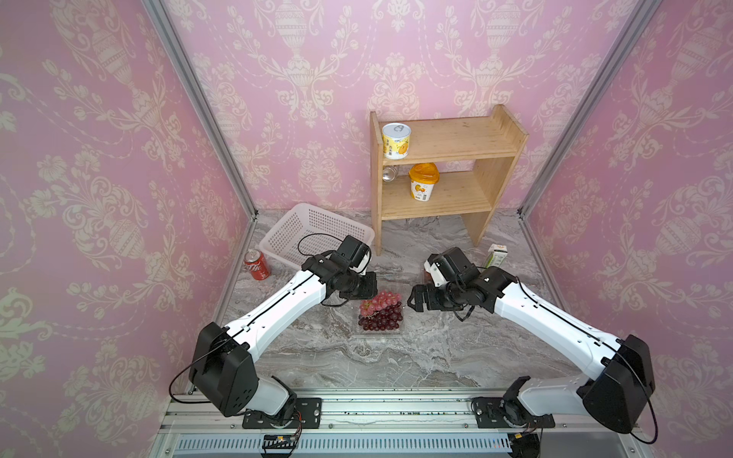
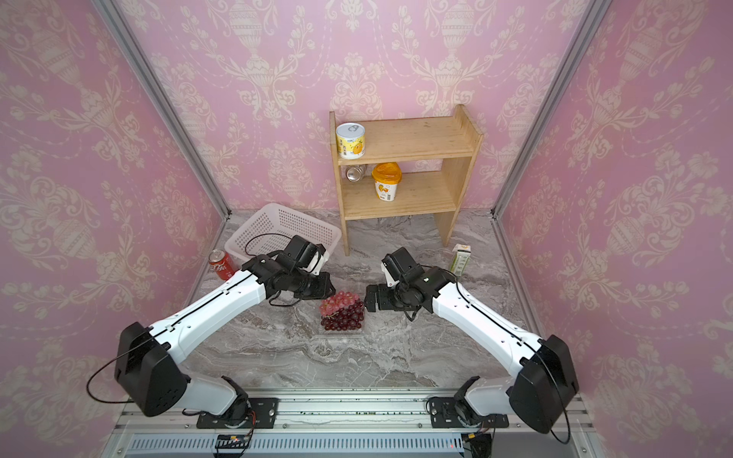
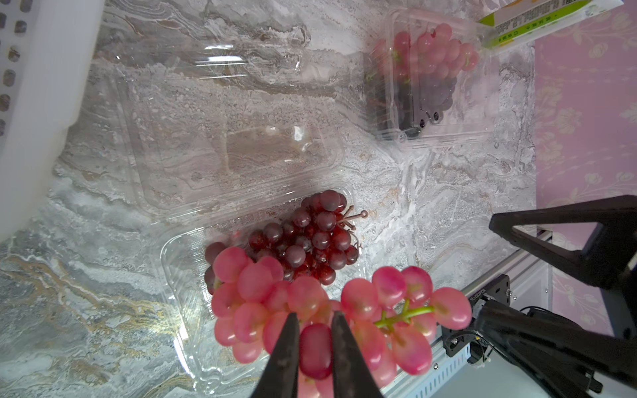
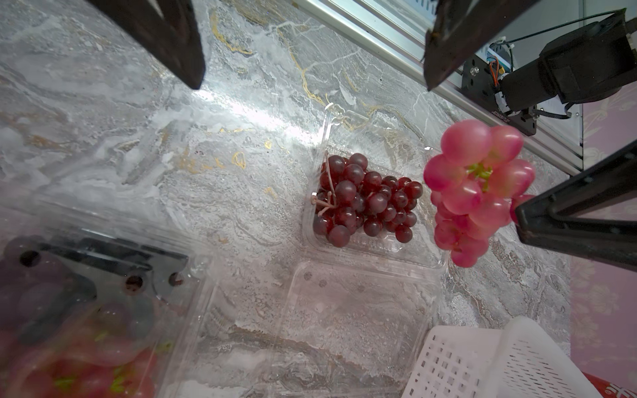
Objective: Pack grapes into containers
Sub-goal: Place the grape into the packing box.
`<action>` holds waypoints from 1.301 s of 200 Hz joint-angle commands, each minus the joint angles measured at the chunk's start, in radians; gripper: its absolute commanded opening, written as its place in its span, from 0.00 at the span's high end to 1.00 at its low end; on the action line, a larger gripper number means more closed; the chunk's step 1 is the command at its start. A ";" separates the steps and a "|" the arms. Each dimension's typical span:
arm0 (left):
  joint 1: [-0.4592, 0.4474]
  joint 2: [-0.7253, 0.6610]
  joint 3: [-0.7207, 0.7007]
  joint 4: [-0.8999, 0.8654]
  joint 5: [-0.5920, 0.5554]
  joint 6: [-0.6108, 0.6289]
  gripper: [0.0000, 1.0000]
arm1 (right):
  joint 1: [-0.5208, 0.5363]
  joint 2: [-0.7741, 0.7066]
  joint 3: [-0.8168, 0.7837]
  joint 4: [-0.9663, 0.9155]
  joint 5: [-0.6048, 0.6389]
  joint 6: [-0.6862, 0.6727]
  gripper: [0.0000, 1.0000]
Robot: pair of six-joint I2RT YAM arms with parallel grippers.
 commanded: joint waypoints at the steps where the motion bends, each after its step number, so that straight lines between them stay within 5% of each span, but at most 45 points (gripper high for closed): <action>1: -0.005 -0.013 -0.038 0.046 -0.031 -0.033 0.80 | 0.000 -0.005 -0.009 0.017 -0.004 0.013 0.00; 181: -0.010 0.093 -0.145 0.137 -0.059 -0.011 0.75 | 0.002 0.047 -0.026 0.062 -0.023 0.033 0.00; 229: 0.002 0.124 -0.129 0.101 -0.098 0.016 0.60 | 0.016 0.065 -0.029 0.065 -0.010 0.034 0.00; 260: 0.017 0.073 -0.107 0.098 -0.110 0.017 0.37 | 0.036 0.062 -0.035 0.086 -0.012 0.033 0.00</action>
